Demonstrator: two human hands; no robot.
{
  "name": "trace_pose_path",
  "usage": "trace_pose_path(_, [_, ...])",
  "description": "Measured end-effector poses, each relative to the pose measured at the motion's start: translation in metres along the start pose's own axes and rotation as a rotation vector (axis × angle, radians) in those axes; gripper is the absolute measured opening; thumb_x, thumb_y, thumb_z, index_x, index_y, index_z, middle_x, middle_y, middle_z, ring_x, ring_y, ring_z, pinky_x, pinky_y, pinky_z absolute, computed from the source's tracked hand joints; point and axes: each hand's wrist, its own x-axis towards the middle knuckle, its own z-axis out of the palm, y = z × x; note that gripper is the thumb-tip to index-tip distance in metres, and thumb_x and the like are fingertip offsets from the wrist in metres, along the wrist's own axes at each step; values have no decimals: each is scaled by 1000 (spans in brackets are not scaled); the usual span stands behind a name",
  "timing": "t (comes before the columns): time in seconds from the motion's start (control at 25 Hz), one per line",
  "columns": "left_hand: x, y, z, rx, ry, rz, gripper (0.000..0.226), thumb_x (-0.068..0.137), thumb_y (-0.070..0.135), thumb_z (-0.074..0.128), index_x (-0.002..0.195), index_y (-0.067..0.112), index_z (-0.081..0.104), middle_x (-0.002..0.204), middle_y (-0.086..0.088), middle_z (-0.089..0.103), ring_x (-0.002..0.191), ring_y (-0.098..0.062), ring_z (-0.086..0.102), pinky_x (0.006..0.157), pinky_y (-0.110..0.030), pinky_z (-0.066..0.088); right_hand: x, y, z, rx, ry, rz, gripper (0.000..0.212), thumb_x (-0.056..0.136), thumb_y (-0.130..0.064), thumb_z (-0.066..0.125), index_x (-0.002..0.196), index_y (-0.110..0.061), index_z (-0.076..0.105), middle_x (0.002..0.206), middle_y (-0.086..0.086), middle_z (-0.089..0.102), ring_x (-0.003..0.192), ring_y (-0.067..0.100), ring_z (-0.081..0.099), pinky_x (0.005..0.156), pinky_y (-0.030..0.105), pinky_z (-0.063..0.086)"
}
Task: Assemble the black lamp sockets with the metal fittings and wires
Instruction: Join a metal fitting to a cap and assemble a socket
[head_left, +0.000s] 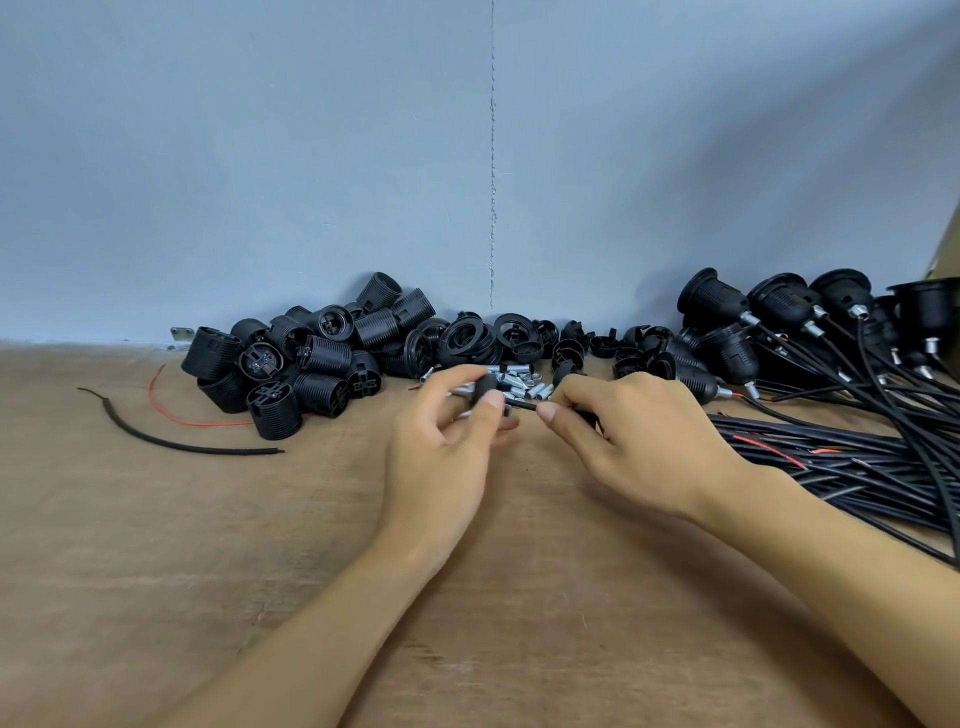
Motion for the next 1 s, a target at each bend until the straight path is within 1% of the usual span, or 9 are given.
trace_pose_path(0.12, [-6, -1, 6, 77, -86, 47, 22, 98, 11, 65, 114, 24, 68, 96, 6, 77, 90, -12, 76, 81, -27, 61, 2, -5, 2, 129, -24, 22, 37, 95, -59, 38, 95, -31, 63, 64, -11, 59, 65, 15, 53, 59, 33, 42])
trace_pose_path(0.24, [-3, -2, 5, -19, 22, -11, 21, 99, 11, 63, 117, 22, 67, 97, 6, 77, 91, -16, 77, 85, -31, 61, 1, 3, 2, 165, -78, 124, 28, 92, -55, 47, 102, -33, 62, 82, -13, 65, 74, 11, 55, 67, 33, 45])
trace_pose_path(0.32, [1, -1, 2, -38, 104, -33, 20, 99, 12, 63, 116, 23, 66, 96, 6, 77, 91, -17, 77, 88, -36, 61, 2, 5, 3, 256, -72, 167, 17, 96, -41, 49, 100, -31, 62, 80, -13, 63, 75, 8, 55, 69, 33, 45])
trace_pose_path(0.4, [-1, 0, 3, 16, 73, 0, 20, 98, 14, 65, 115, 25, 68, 97, 6, 77, 91, -17, 77, 89, -38, 60, 4, 0, 6, 488, -25, 230, 16, 100, -31, 46, 99, -28, 62, 75, -14, 62, 71, 3, 54, 67, 28, 41])
trace_pose_path(0.52, [-10, 2, 11, 93, -128, 54, 26, 93, 23, 64, 117, 30, 69, 99, 6, 77, 93, -13, 75, 85, -29, 60, 8, -14, 11, 881, 1, 410, 24, 101, -43, 41, 99, -34, 63, 73, -20, 59, 65, 1, 51, 61, 21, 37])
trace_pose_path(0.64, [-11, 2, 13, 86, -103, 20, 24, 96, 21, 64, 118, 29, 67, 105, 2, 76, 98, -15, 74, 89, -31, 59, 12, -17, 11, 1271, -57, 592, 30, 104, -42, 42, 105, -23, 65, 90, 0, 59, 69, 16, 56, 54, 28, 41])
trace_pose_path(0.72, [-8, 4, 10, -6, 5, -46, 19, 99, 12, 63, 113, 25, 62, 105, -4, 76, 95, -18, 76, 88, -33, 59, 11, -14, 11, 1260, -132, 580, 30, 106, -33, 42, 109, -13, 64, 93, 10, 62, 73, 22, 59, 58, 35, 45])
trace_pose_path(0.88, [-4, 10, 5, -119, 53, -67, 15, 95, 14, 64, 95, 27, 57, 110, -20, 68, 92, -26, 77, 87, -36, 61, 8, -10, 15, 1027, -211, 468, 33, 106, -33, 43, 104, -12, 68, 88, 1, 70, 72, 11, 61, 61, 26, 46])
trace_pose_path(1.0, [-5, 13, 8, -43, 13, 31, 11, 87, 26, 54, 88, 36, 51, 90, 8, 69, 87, -26, 76, 82, -40, 63, 8, -10, 17, 1024, -226, 444, 46, 105, -47, 39, 104, -12, 68, 95, 3, 74, 75, 12, 64, 67, 32, 48])
